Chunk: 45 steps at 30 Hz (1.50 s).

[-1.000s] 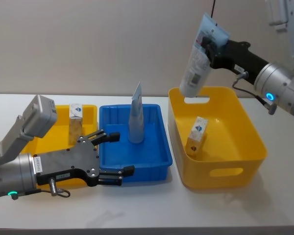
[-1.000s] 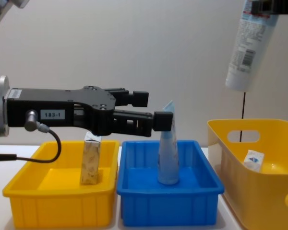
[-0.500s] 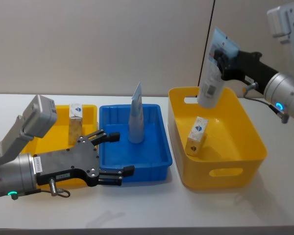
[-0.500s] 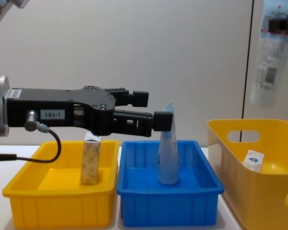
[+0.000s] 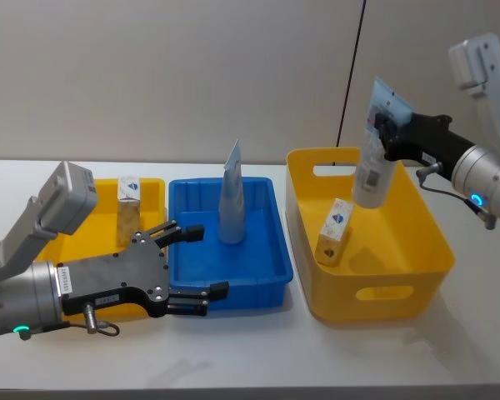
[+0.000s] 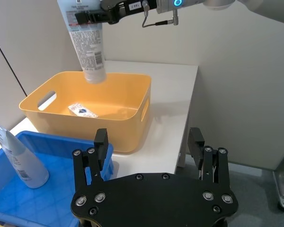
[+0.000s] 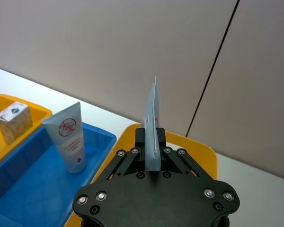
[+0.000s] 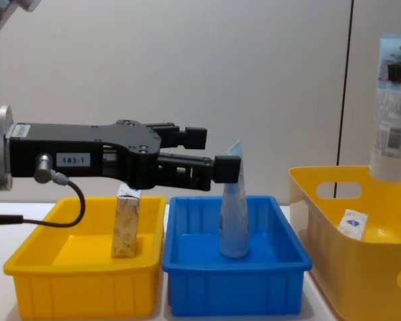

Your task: Bimanual collaborative sorting of washing and personal care products

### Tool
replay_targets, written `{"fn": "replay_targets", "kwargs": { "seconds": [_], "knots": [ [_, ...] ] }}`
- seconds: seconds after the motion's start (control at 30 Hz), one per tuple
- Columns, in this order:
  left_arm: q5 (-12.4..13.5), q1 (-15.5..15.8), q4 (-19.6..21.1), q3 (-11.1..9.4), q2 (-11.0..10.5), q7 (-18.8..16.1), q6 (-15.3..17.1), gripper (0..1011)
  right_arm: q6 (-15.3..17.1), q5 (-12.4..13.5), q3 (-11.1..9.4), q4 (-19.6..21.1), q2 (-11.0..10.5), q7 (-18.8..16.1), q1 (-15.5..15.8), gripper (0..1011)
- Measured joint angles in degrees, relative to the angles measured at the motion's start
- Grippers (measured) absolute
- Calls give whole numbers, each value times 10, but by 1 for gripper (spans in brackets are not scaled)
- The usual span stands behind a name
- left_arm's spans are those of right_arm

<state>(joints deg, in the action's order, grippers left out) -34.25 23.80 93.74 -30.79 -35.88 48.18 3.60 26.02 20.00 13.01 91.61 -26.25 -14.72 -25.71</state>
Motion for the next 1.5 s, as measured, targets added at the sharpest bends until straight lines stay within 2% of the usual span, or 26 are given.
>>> {"fn": "replay_targets", "kwargs": {
  "seconds": [0.4, 0.63, 0.67, 0.77, 0.8, 0.9, 0.93, 1.0, 1.13, 1.17, 1.27, 1.33, 1.5],
  "knots": [
    [0, 0, 0, 0, 0, 0, 0, 1002, 7, -8, 0, -14, 4, 7, 1, 101],
    [0, 0, 0, 0, 0, 0, 0, 1002, 9, -10, 0, -18, 5, 9, 1, 332],
    [0, 0, 0, 0, 0, 0, 0, 1003, 9, -10, 0, -18, 5, 10, 1, 332],
    [0, 0, 0, 0, 0, 0, 0, 1002, 9, -11, 0, -19, 5, 10, 1, 459],
    [0, 0, 0, 0, 0, 0, 0, 1002, 10, -11, 0, -19, 5, 10, 1, 459],
    [0, 0, 0, 0, 0, 0, 0, 1002, 10, -11, 0, -20, 5, 10, 1, 577],
    [0, 0, 0, 0, 0, 0, 0, 1002, 10, -11, 0, -20, 5, 10, 1, 577],
    [0, 0, 0, 0, 0, 0, 0, 1003, 10, -12, 0, -21, 5, 11, 1, 708],
    [0, 0, 0, 0, 0, 0, 0, 1002, 11, -12, 0, -21, 6, 11, 1, 782],
    [0, 0, 0, 0, 0, 0, 0, 1002, 11, -12, 0, -21, 6, 11, 1, 845],
    [0, 0, 0, 0, 0, 0, 0, 1003, 11, -12, 0, -21, 6, 11, 1, 897],
    [0, 0, 0, 0, 0, 0, 0, 1002, 11, -12, 0, -22, 6, 11, 1, 977],
    [0, 0, 0, 0, 0, 0, 0, 1002, 11, -12, 0, -21, 6, 10, 3, 1003]
  ]
}}
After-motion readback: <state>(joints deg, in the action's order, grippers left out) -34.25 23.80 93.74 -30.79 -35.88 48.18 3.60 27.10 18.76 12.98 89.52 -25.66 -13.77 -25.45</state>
